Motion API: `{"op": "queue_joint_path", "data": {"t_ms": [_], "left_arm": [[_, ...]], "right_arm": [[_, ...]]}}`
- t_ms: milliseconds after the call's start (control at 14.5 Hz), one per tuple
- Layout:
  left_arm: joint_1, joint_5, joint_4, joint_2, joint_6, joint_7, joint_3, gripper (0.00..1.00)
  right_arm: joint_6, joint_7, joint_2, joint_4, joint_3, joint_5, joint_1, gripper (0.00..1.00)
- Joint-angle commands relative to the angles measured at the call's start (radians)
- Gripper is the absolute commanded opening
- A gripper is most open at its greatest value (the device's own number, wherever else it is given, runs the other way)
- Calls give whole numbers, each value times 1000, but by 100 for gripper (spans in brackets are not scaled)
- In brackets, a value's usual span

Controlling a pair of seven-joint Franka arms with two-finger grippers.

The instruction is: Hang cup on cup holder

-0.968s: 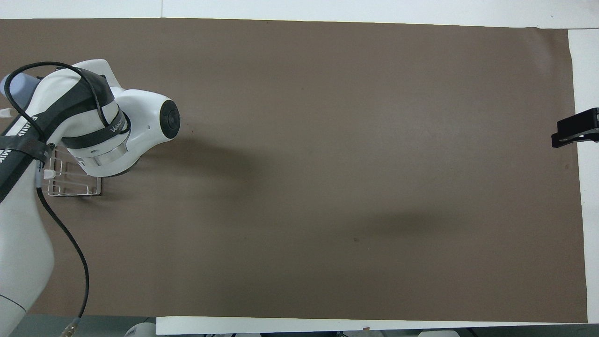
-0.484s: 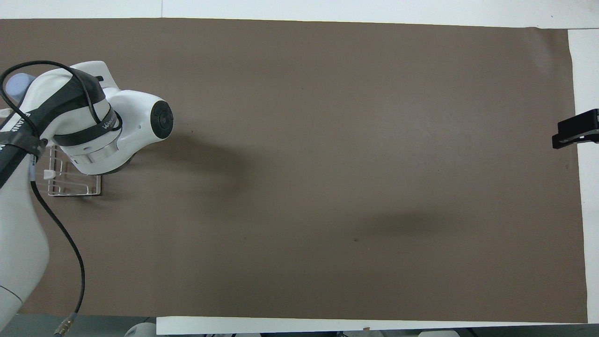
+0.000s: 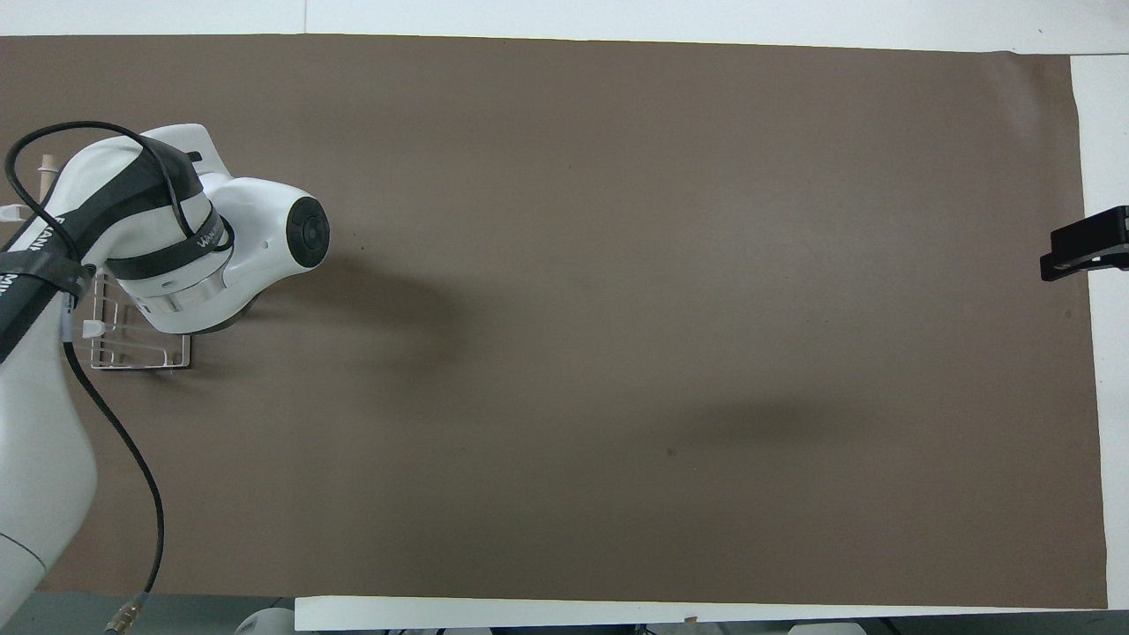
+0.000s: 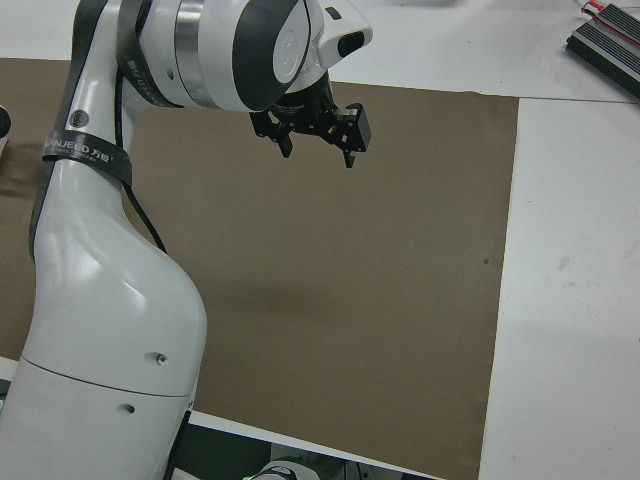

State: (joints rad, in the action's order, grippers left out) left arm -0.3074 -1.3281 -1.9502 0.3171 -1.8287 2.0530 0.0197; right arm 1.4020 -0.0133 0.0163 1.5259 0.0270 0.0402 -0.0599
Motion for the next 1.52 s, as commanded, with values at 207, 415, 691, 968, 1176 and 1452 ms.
{"op": "queue_joint_path", "data": {"t_ms": [207, 415, 691, 968, 1176, 1452], "left_arm": [[2, 153, 88, -21, 22, -142, -6, 100], [4, 320, 226, -36, 66, -330, -4, 100], [13, 458, 303, -71, 92, -501, -4, 100], [14, 682, 358, -91, 147, -706, -3, 100], [30, 952, 367, -154, 161, -920, 8, 100], [111, 1139, 367, -222, 248, -1289, 6, 100]], "right_arm": [[-4, -2, 14, 17, -7, 1, 2, 100], [-4, -2, 14, 17, -7, 1, 0, 100], [-4, -2, 14, 19, -7, 1, 2, 100], [-4, -2, 14, 17, -7, 1, 2, 100], [-4, -2, 14, 17, -7, 1, 2, 100], [-4, -2, 16, 19, -9, -2, 5, 100]]}}
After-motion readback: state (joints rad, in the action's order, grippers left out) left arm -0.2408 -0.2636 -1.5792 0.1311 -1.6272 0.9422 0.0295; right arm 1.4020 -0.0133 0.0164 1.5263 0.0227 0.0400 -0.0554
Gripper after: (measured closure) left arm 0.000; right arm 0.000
